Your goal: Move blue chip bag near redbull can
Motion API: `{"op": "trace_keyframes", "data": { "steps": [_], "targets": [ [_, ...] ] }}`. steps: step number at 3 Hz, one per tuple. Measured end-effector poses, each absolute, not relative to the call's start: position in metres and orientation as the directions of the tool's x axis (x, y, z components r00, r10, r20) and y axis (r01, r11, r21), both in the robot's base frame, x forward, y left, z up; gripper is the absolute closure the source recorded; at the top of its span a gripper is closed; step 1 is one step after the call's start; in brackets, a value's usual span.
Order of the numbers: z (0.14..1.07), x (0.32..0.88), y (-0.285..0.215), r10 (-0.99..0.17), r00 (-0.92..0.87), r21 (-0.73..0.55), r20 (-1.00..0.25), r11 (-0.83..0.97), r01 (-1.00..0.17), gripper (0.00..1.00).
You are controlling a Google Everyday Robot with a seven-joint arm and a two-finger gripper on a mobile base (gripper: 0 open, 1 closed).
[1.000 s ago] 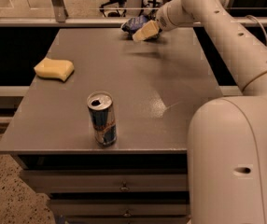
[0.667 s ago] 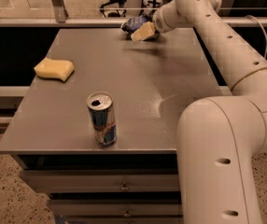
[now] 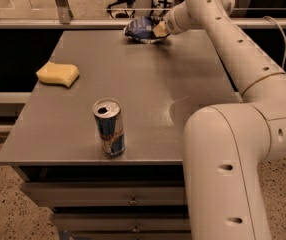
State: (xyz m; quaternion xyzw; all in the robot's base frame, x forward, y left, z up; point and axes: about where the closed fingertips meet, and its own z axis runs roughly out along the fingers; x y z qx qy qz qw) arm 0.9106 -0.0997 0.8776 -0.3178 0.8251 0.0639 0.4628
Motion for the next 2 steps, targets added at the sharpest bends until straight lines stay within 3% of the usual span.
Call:
{"op": "trace_keyframes", "data": {
  "steps": [1,2],
  "targets": [
    [0.887,0.908,-0.108,-0.486,-0.345,-0.223,-0.803,0.782,-0.581,0.83],
    [0.908,0.89,-0.11,-0.512,-0.287,-0.26,-0.81,0.751,-0.607,1.0]
  ]
}}
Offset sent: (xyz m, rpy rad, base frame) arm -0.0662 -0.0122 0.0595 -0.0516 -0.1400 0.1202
